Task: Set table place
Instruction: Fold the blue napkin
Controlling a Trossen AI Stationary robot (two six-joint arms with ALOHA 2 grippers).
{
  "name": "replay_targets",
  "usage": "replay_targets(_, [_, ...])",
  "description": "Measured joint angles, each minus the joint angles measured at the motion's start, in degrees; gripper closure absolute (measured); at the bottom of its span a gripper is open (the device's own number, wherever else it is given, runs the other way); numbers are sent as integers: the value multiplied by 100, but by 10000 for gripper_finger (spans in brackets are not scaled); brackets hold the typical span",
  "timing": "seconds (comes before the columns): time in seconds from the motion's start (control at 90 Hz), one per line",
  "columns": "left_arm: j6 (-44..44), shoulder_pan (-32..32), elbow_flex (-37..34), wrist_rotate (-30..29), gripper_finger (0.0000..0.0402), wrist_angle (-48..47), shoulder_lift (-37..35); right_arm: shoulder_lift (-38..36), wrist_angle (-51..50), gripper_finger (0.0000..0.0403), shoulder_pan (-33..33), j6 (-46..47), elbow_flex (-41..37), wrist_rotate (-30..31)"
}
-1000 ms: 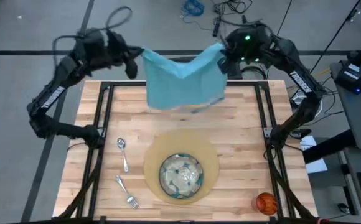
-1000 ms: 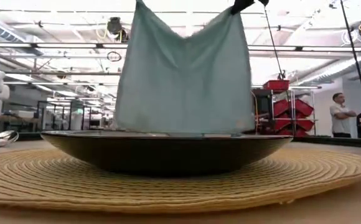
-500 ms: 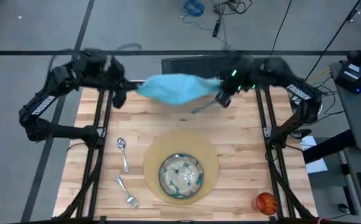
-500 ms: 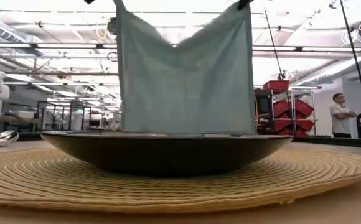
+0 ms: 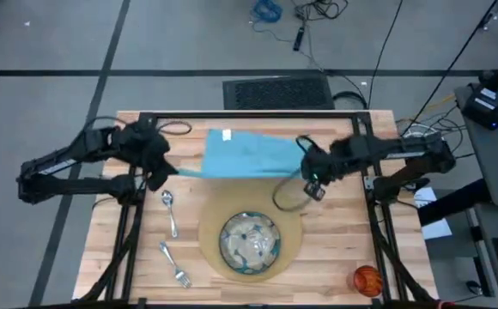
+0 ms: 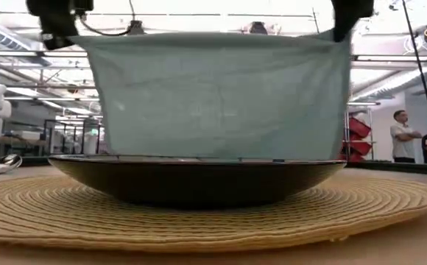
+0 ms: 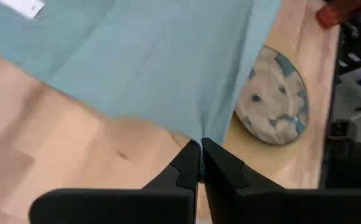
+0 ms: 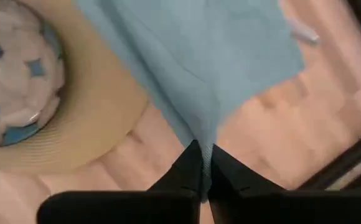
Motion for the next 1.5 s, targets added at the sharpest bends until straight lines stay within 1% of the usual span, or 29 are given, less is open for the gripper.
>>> replay_targets(0.156, [-609,-323,-465,-7,402,379,-479,-234,910,403,436,421,-724,6])
replay_targets(0.256, [-882,-536,-618,-5,402,638,-569,-246,1297,403,545,492,-993,9])
replay_targets(0.322, [-889,-646,-648,-88,402,806,-557,-245,1399,403,567,458,-1111,65])
replay_targets(0.478, [-526,-681,-644,-563,402,1357,-439,-247,1327,403,217,180,-1194,245])
replay_targets(0.6, [-372,-681,-644,-684,402,1466,-310,-247,1346,403,-16,-109,-1204,350])
replay_targets(0.756, [-258,-681,-644,-914,402,1554,-240,-247,1372,403,-211,-381,-1208,881])
replay_targets(0.844, [-232,-683,-644,-915,402,1559,-242,-247,1412,403,-282,-487,-1208,899])
replay_targets(0.911, [-260,-688,-644,-891,402,1526,-243,-247,1481,403,-297,-503,-1208,799])
replay_targets(1.022, [-329,-688,-644,-672,402,1318,-240,-243,1477,403,-262,-426,-1208,248])
replay_targets(1.144, [-535,-688,-698,-38,402,1158,-201,-157,1527,403,-70,-343,-1208,-324])
replay_targets(1.256, [-738,-688,-817,541,402,1127,-170,-66,1777,403,74,-313,-1210,-832])
replay_targets(1.367, [-775,-688,-876,594,401,1135,-130,-8,2042,403,154,-307,-1210,-935])
replay_targets(1.5, [-608,-688,-1052,466,390,1160,-37,9,2202,394,170,-372,-1210,-935])
